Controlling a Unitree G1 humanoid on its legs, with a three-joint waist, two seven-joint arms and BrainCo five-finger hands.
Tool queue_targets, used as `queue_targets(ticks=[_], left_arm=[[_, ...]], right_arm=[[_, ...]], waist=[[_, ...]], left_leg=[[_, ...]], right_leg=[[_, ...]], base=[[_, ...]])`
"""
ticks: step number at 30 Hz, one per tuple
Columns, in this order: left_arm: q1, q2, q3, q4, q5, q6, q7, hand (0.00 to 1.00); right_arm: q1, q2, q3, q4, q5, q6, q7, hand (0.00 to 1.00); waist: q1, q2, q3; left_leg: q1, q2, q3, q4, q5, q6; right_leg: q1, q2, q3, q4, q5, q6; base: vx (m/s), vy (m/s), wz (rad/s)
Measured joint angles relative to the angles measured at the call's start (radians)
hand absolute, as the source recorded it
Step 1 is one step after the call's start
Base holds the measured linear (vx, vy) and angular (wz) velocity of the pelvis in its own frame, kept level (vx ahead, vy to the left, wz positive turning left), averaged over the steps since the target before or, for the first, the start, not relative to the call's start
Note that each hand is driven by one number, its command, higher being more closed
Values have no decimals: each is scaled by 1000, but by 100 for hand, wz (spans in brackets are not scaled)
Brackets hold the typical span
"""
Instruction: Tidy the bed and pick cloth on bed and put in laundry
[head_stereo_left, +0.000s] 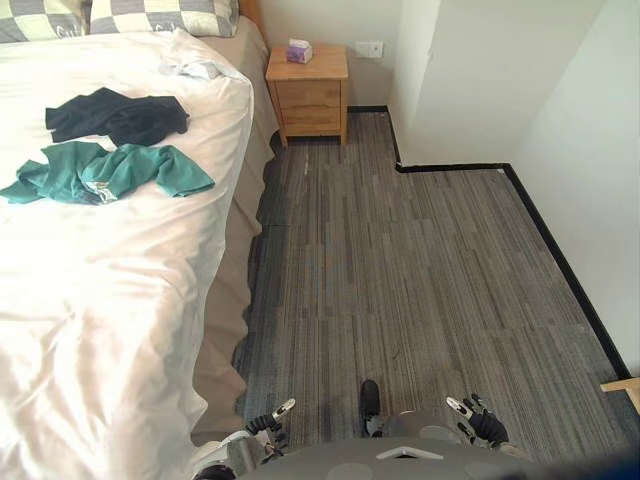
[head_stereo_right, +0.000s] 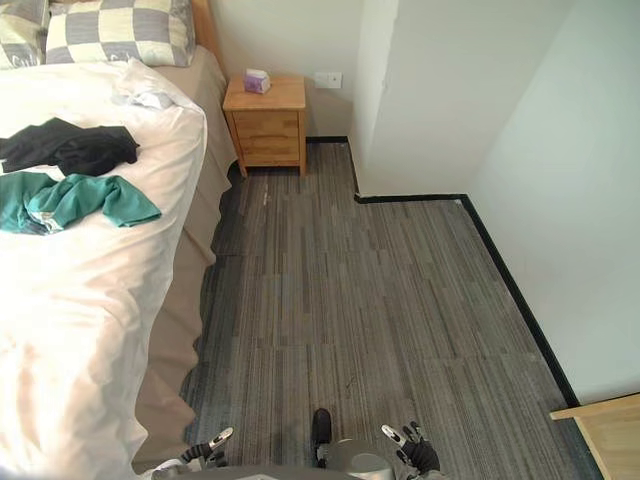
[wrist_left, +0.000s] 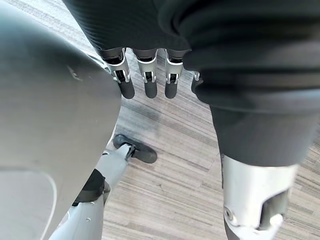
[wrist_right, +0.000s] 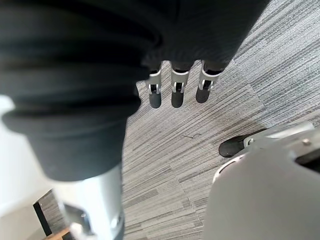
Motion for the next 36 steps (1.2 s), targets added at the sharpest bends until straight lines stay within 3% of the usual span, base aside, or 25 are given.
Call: queue_targets(ticks=[7,9,10,12,15,16,17,19,20,21,24,26,27,28,30,33,34,36], left_arm=[[-1,-1,-1,-4,11,-19,16,0],[0,-1,-3,-8,19,-32,44,0],[-1,-3,-3,-13,37,-47,56,0],[-6,-4,-2,-28,50,-70,78,0],[-21,-11,-5,-36,97,-124,113,0],[-12,-12,-3,-40,97,-149,129,0],[-18,-6,-1,-56,97,-174,129,0],[-17,-17,0,-115,127,-219,130,0],[-16,-26,8,-157,143,-240,123,0],[-16,-28,9,-167,149,-247,116,0],[-8,-30,8,-201,164,-263,107,0],[0,-36,19,-206,154,-261,101,0],[-1,-40,36,-221,152,-258,88,0],[-1,-38,37,-221,149,-258,86,0],[-1,-38,36,-220,108,-249,86,0],[0,-34,38,-209,55,-243,85,0],[1,-34,40,-197,29,-237,85,0],[5,-26,51,-184,-11,-213,85,0]], right_arm=[[2,4,1,-11,3,10,-17,0],[0,6,1,-14,9,23,-23,0],[-4,3,1,-25,24,35,-25,0],[-5,1,1,-31,46,43,-26,0],[-4,-4,8,-84,78,65,-19,0],[8,-1,12,-97,78,81,-19,0],[18,4,11,-99,79,86,-14,0],[38,0,11,-137,78,85,-12,0],[38,-6,10,-148,78,84,-12,0],[37,-9,10,-149,78,84,-13,0],[31,-7,16,-167,79,84,-17,0],[29,-4,30,-201,79,84,-17,0],[19,7,29,-203,78,93,-17,0],[16,10,28,-201,78,98,-16,0],[-8,3,5,-162,75,104,-3,0],[-5,-3,-7,-123,43,103,7,0],[-4,-3,-16,-109,21,104,12,0],[-11,8,-22,-73,-11,114,15,0]], waist=[[0,-21,17],[6,-10,23],[19,-3,29],[23,-4,60],[14,9,79],[9,-9,92],[2,-8,105],[1,-5,123],[2,18,136],[4,21,139],[34,3,150],[46,-10,157],[56,-23,167],[57,-28,169],[60,-30,172],[78,-25,170],[79,-29,162],[87,-61,123]], left_leg=[[-17,-15,-14,-22,11,14],[-26,-9,-2,-37,9,16],[-33,6,6,-28,0,17],[-36,27,21,7,-28,-4],[-60,69,62,78,-84,-37],[-86,73,80,208,-91,-55],[-189,115,84,464,-60,-34],[-369,189,23,816,51,5],[-477,191,-37,961,32,-17],[-508,183,-42,982,29,-20],[-583,122,-12,876,28,-22],[-612,96,47,720,31,-17],[-611,69,102,533,59,-7],[-607,53,118,448,84,-4],[-622,-11,150,176,200,26],[-641,-45,192,102,235,75],[-642,-77,211,81,237,122],[-645,-120,224,88,307,267]], right_leg=[[-16,-27,-42,0,3,4],[-24,-25,-57,3,0,7],[-38,-22,-85,32,-10,-14],[-79,-19,-110,144,-62,-29],[-221,-17,-135,430,-227,-45],[-238,-42,-142,511,-312,-67],[-236,-52,-139,544,-356,-73],[-178,-41,-133,517,-379,-80],[-117,-27,-128,482,-392,-70],[-87,-22,-123,459,-392,-69],[38,-5,-72,374,-392,-69],[102,12,-35,331,-392,-69],[160,24,-2,292,-392,-69],[186,26,9,273,-392,-69],[270,49,64,214,-392,-69],[351,72,94,186,-408,-40],[380,77,95,187,-421,-17],[374,60,91,246,-456,32]], base=[[-38,67,11],[-34,12,-2],[28,8,-21],[58,-20,-28],[130,-119,-33],[213,-153,-1],[225,-169,7],[340,-213,12],[445,-215,2],[375,-174,-10],[414,-168,-51],[399,-137,-60],[405,-124,-53],[409,-117,-51],[420,-58,-50],[478,13,-48],[747,42,-44],[697,15,-43]])
